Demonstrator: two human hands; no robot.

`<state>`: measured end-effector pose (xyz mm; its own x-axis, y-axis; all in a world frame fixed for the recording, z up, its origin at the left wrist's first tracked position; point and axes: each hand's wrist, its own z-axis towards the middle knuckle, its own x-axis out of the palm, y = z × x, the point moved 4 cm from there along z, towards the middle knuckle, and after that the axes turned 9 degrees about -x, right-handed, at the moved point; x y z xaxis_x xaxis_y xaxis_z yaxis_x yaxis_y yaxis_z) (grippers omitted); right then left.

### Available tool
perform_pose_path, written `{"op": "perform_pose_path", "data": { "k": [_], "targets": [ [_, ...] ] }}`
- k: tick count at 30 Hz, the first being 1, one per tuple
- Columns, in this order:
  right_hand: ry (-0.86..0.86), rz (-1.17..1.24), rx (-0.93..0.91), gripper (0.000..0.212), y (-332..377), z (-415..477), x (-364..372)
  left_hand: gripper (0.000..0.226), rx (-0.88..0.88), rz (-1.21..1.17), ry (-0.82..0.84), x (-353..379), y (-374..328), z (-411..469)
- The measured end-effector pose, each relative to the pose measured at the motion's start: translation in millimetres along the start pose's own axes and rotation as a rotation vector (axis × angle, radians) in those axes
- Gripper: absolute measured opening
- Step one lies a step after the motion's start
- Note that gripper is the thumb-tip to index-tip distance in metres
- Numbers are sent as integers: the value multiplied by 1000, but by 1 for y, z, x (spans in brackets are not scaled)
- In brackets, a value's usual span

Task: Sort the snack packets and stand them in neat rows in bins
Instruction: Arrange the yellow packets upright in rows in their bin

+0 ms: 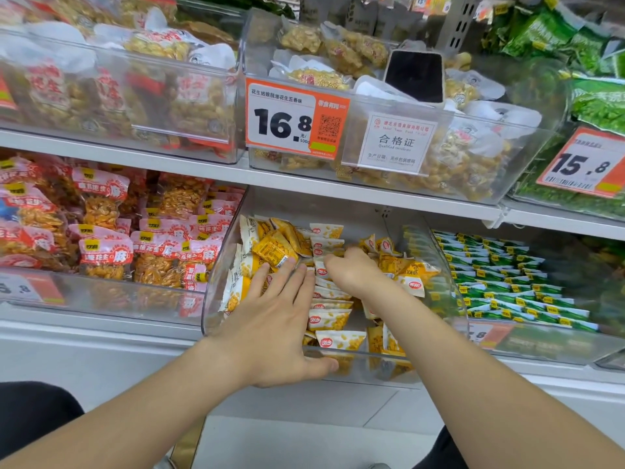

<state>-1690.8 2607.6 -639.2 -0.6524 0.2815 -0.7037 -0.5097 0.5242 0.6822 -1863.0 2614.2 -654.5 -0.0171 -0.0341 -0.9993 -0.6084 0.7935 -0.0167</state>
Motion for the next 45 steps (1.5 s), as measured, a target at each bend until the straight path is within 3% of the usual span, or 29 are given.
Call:
{"op": "perform_pose_path", "data": {
  "k": [10,14,16,19,22,25,27,31,34,40,41,43,45],
  "targets": [
    [-27,42,-14,37,8,17,10,129,18,-36,-1,-1,1,2],
    [67,-187,-120,38,10,6,-4,127,25,-30,8,-2,0,1],
    [-11,-327,-175,47,16,-10,-22,126,24,-24,14,-2,1,1],
    [-185,-372,-218,39,15,-38,-48,128,11,-20,10,-2,1,0],
    [75,-332,-106,31,3,-57,-49,129,2,-27,13,-3,1,-1],
    [382,-235,16,55,-4,-76,-36,129,-3,-33,12,-4,0,-2],
    [466,-185,26,79,-7,-82,-30,130,-8,-32,10,-3,1,-1],
    [383,-4,61,105,-11,-75,-15,130,-14,-43,-2,-3,1,0],
    [320,-101,33,122,-10,-72,-3,127,-8,-51,-21,-3,-1,1],
    [398,65,39,73,-12,-74,-15,109,38,-57,40,-4,-1,0],
    [346,25,12,54,-11,-72,-23,110,36,-57,72,-5,0,0],
    [77,-179,-120,19,-11,-58,-44,115,19,-71,131,-10,1,0],
    [-178,-386,-302,25,-12,-44,-60,114,15,-89,121,-16,0,4]
  ]
}}
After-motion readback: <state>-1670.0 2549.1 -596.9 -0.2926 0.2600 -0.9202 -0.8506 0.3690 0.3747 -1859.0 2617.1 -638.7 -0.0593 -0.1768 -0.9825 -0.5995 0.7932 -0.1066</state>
